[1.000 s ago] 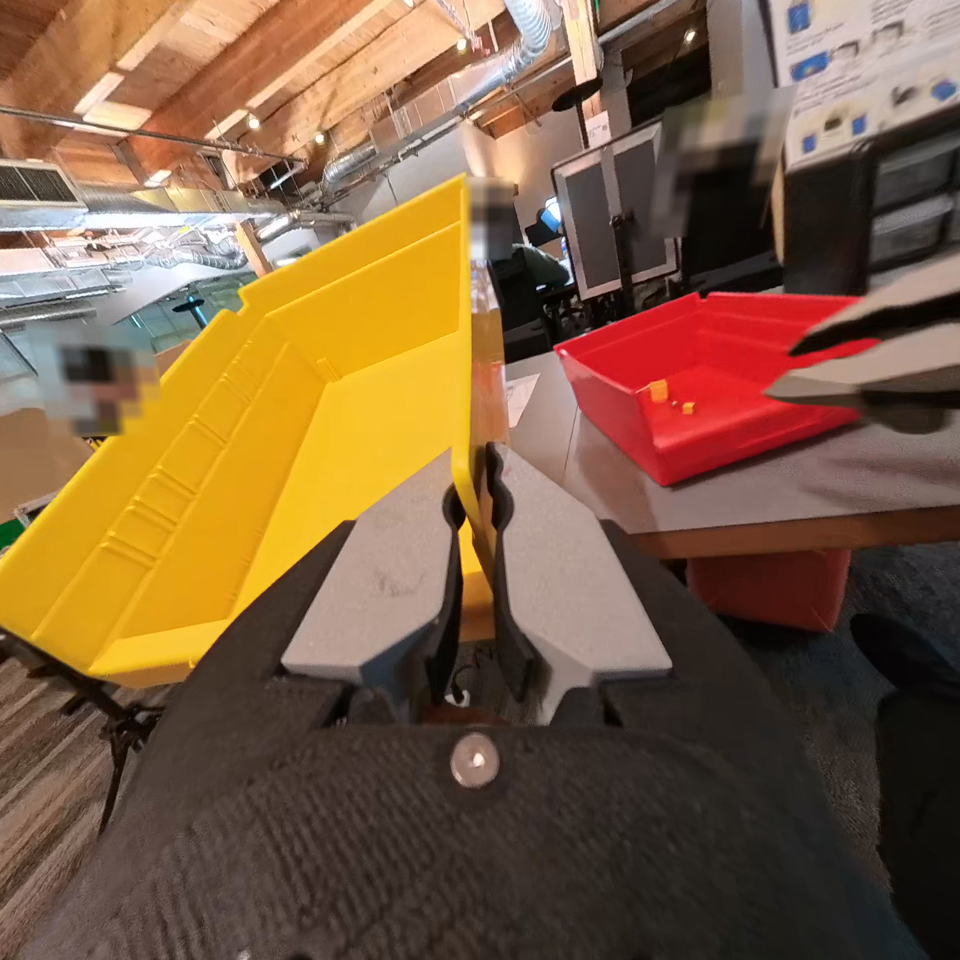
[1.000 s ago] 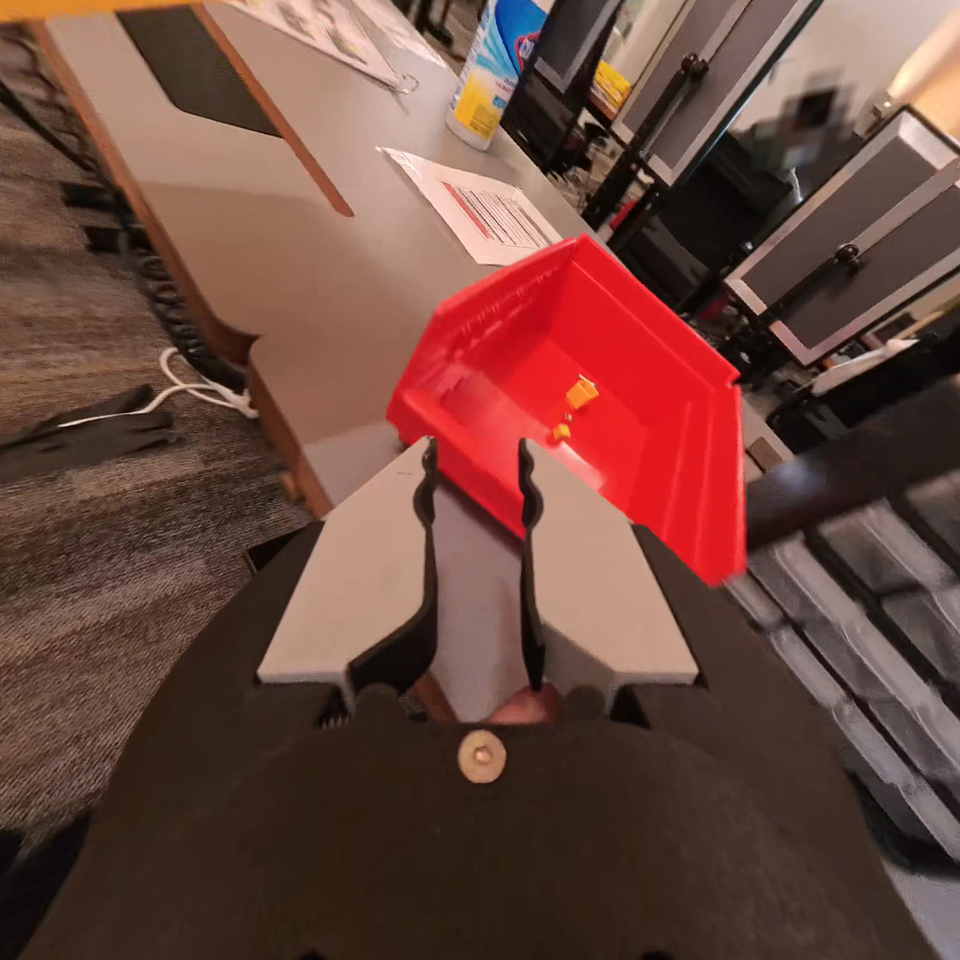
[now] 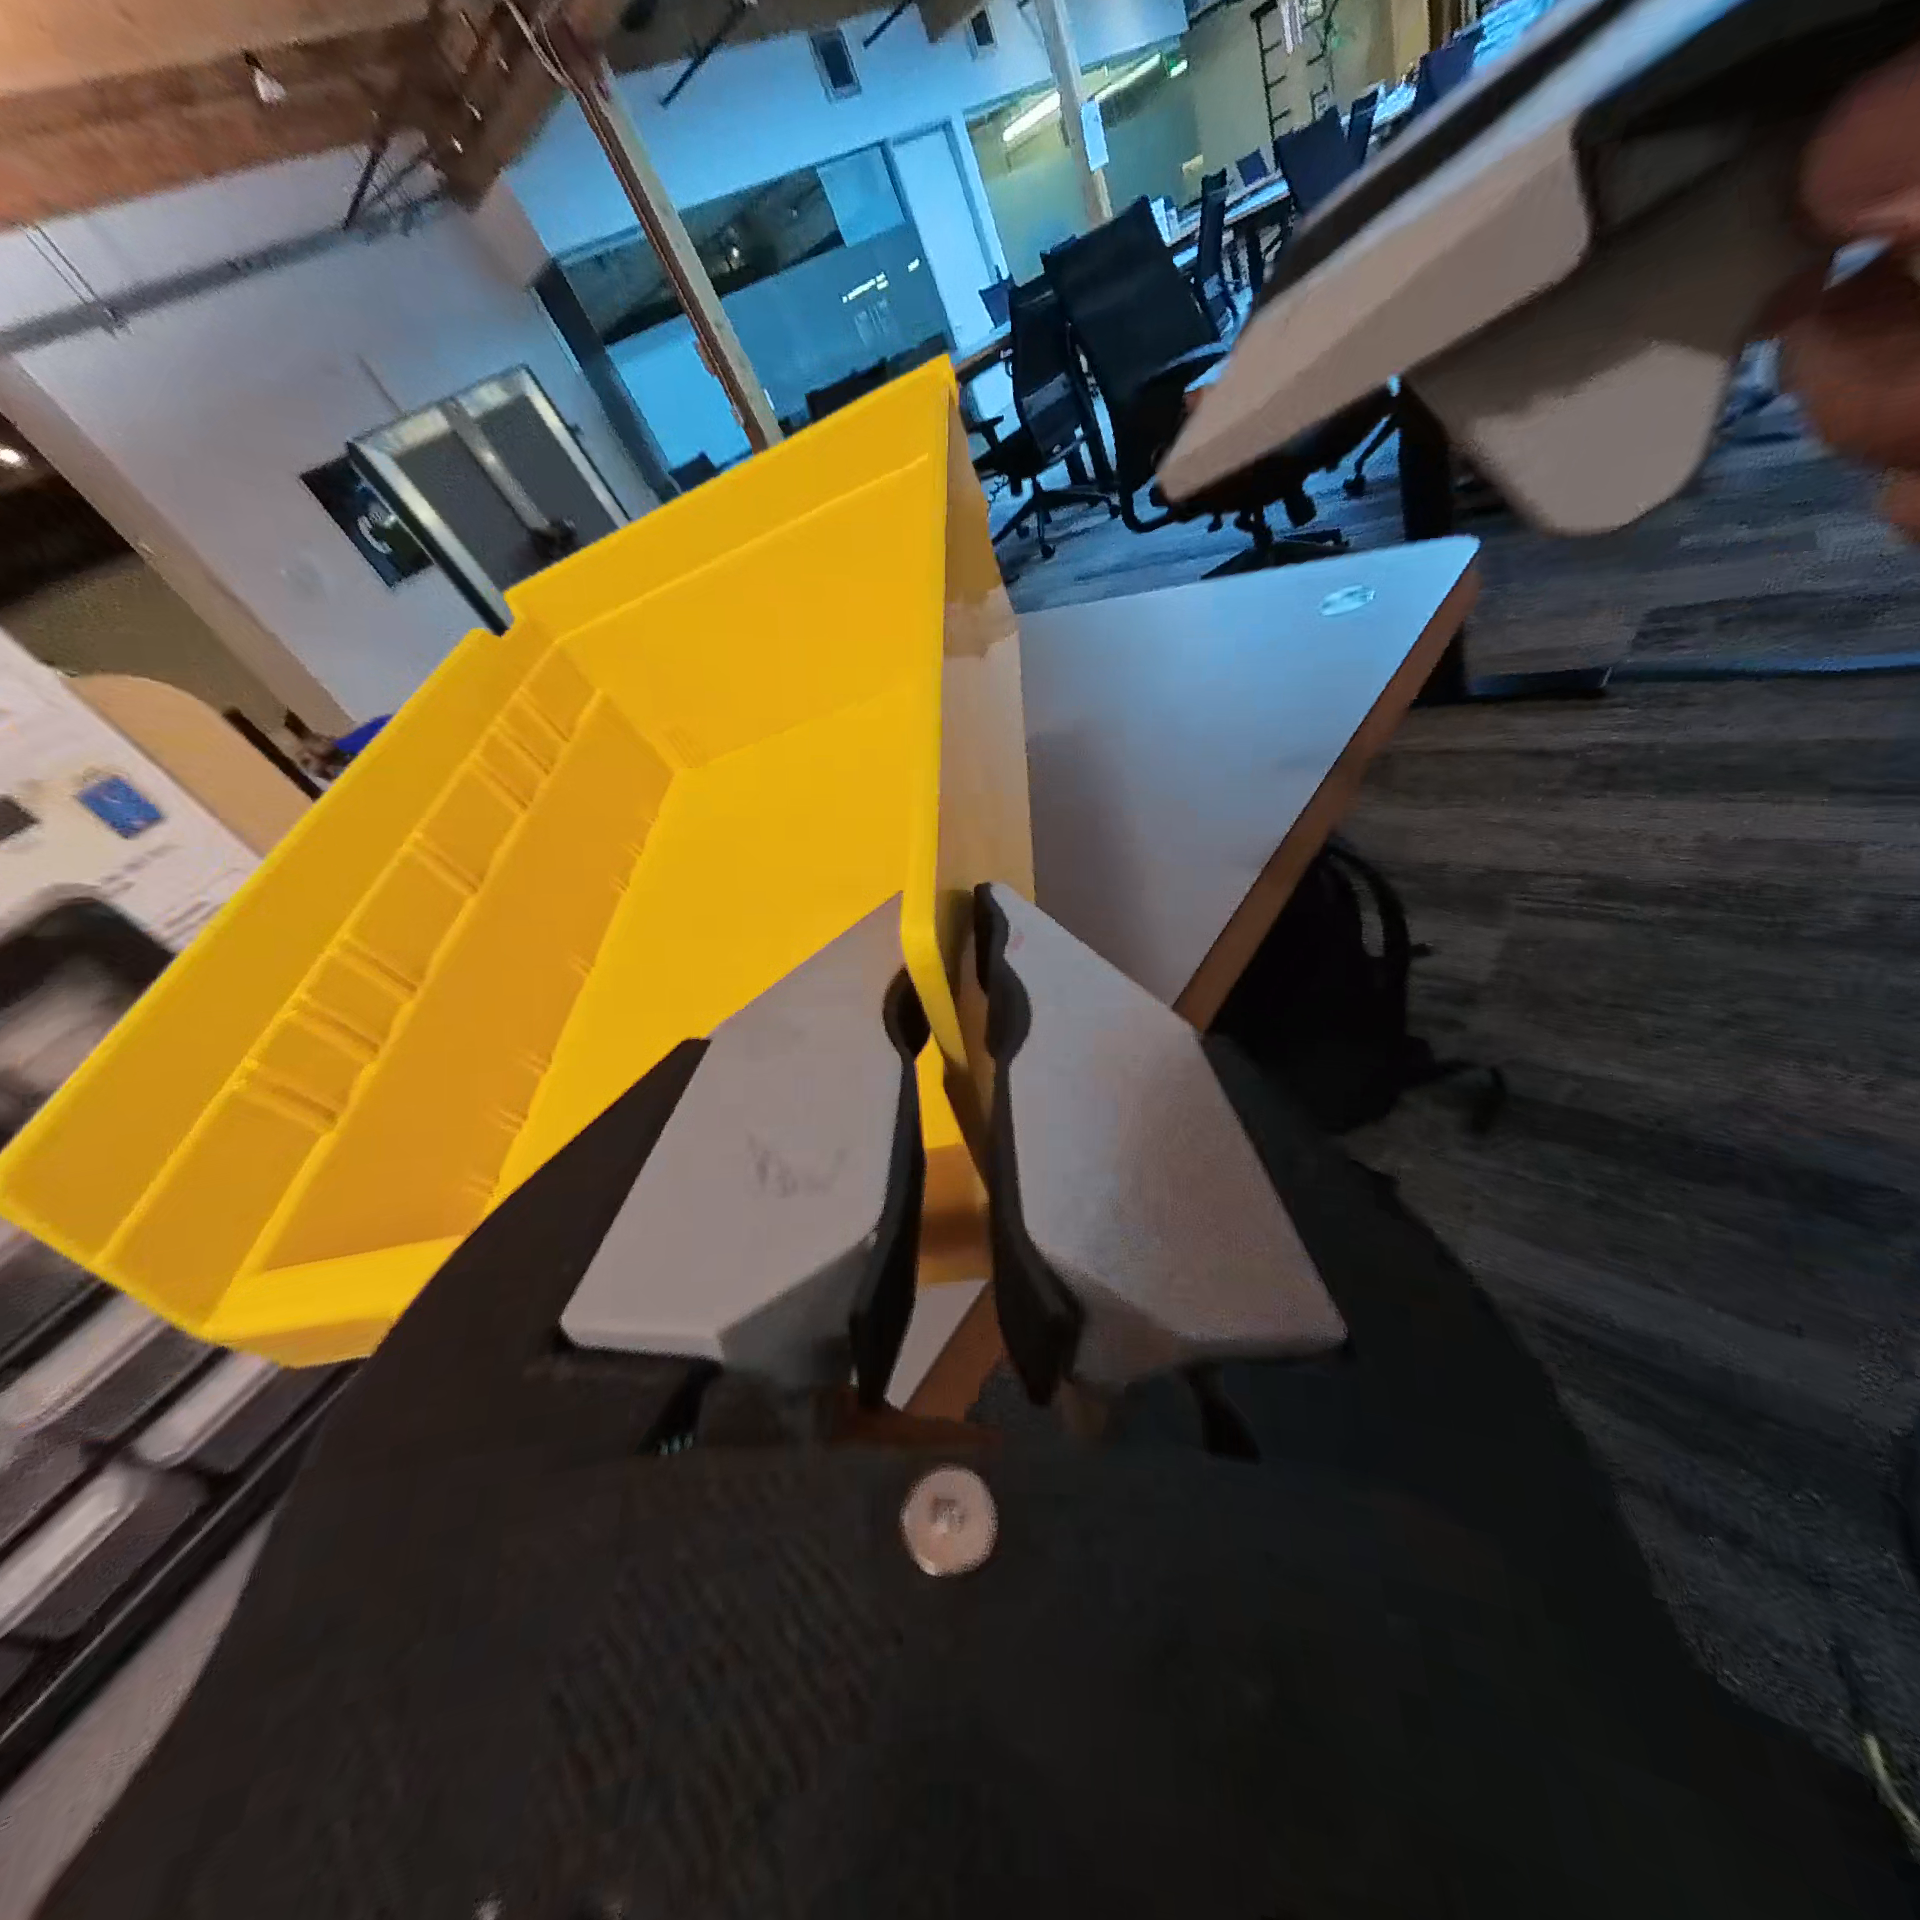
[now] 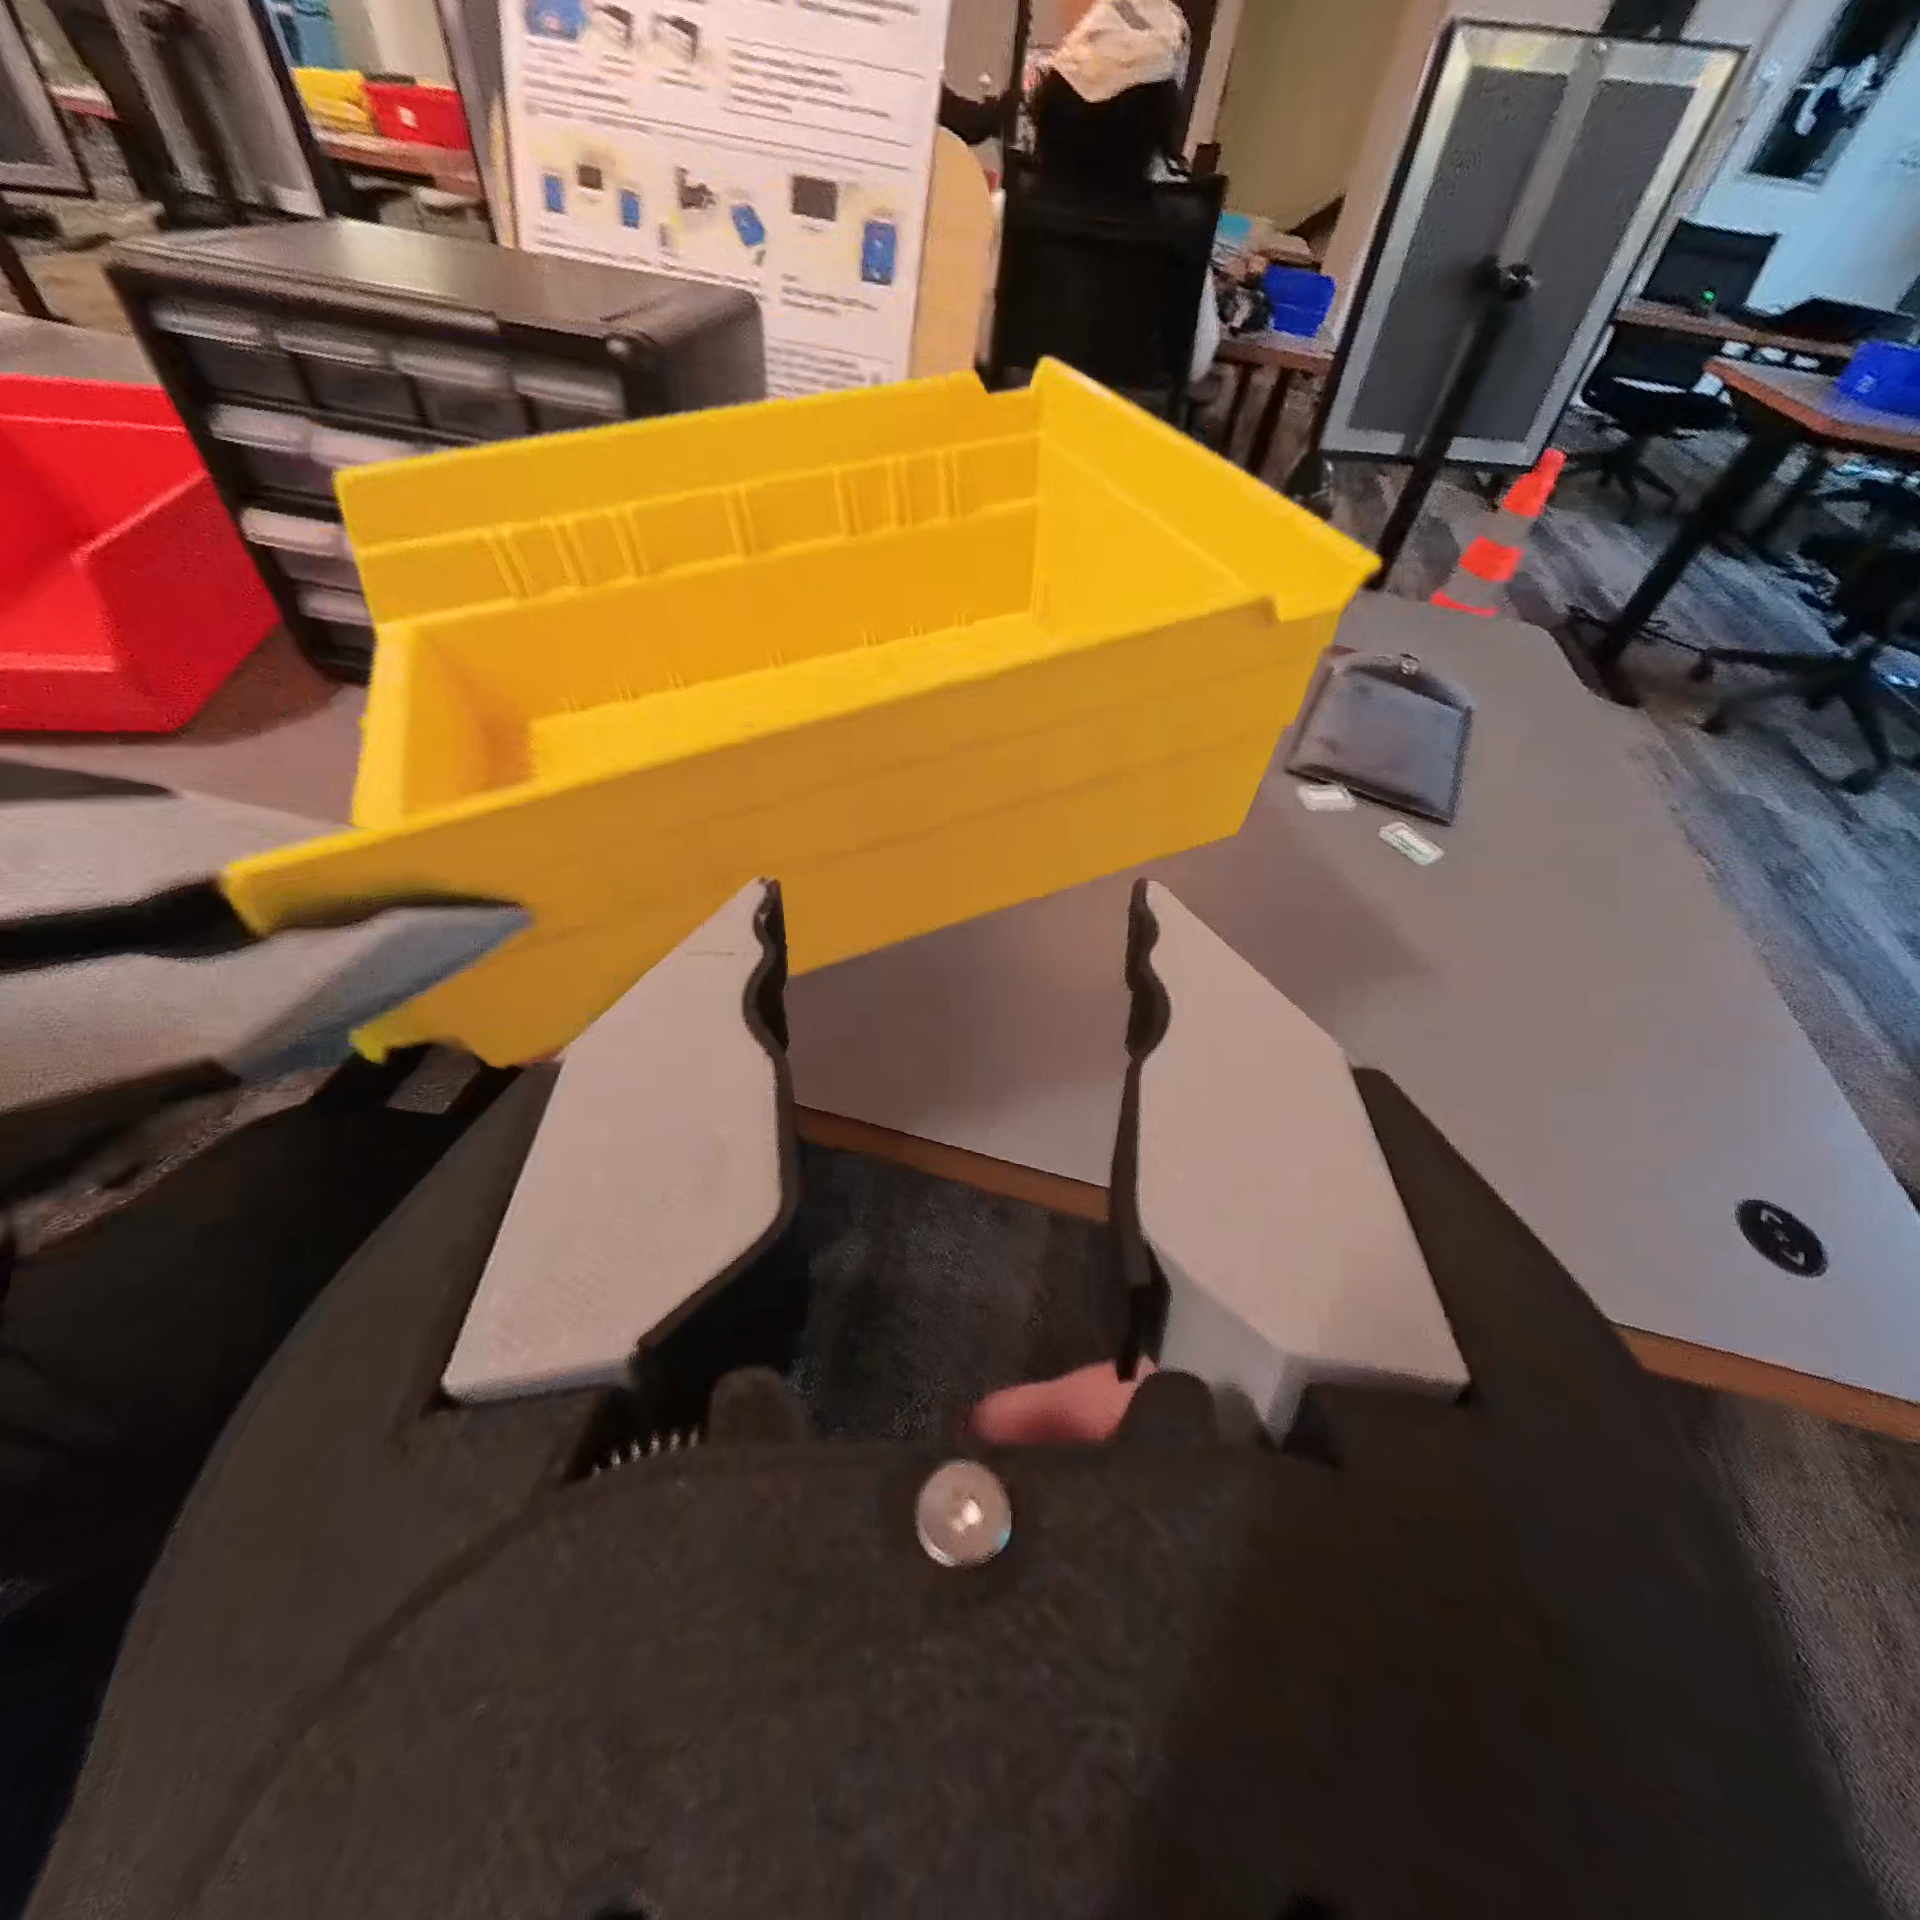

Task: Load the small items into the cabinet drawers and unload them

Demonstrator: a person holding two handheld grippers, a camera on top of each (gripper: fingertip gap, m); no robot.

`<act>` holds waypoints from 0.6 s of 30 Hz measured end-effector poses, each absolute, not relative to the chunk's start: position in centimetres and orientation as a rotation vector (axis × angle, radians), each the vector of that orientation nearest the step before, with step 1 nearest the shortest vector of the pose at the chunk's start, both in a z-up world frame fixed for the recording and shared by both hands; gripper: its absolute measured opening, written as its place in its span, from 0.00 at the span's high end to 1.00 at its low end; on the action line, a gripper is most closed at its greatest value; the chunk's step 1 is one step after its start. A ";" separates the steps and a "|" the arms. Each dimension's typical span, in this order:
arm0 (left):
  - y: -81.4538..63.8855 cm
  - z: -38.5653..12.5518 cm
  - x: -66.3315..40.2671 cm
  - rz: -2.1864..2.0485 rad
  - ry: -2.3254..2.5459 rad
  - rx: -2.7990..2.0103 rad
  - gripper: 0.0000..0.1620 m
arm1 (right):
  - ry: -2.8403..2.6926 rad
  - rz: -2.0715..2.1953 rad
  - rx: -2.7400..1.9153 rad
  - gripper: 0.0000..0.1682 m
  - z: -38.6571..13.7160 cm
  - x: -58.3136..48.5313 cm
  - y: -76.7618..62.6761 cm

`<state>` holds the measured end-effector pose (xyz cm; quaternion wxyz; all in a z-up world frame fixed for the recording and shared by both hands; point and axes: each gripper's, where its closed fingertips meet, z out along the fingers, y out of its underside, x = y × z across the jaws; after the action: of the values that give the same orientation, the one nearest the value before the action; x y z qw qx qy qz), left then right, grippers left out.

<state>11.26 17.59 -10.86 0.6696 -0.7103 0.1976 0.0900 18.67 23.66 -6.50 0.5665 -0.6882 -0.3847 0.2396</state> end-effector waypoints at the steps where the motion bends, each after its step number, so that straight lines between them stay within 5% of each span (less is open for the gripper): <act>1: 18.9 -12.0 11.7 0.217 0.454 -1.619 0.98 | -0.904 0.570 -1.625 0.62 -6.8 18.5 24.0; 8: 27.0 -20.4 11.5 0.261 0.430 -1.910 0.93 | -0.970 0.588 -1.715 0.56 -10.2 15.3 25.0; 13: 22.8 -18.4 9.9 0.203 0.391 -1.886 0.60 | -1.032 0.500 -1.733 0.54 -11.5 14.5 25.0; 18: 14.1 -16.8 2.5 -0.036 0.232 -1.909 0.56 | -1.193 0.642 -1.716 0.61 -12.6 11.4 21.6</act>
<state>2.45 14.08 -16.79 0.5720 -0.8141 0.0989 -0.0153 11.45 21.57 -12.55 0.4597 -0.6971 -0.4846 0.2606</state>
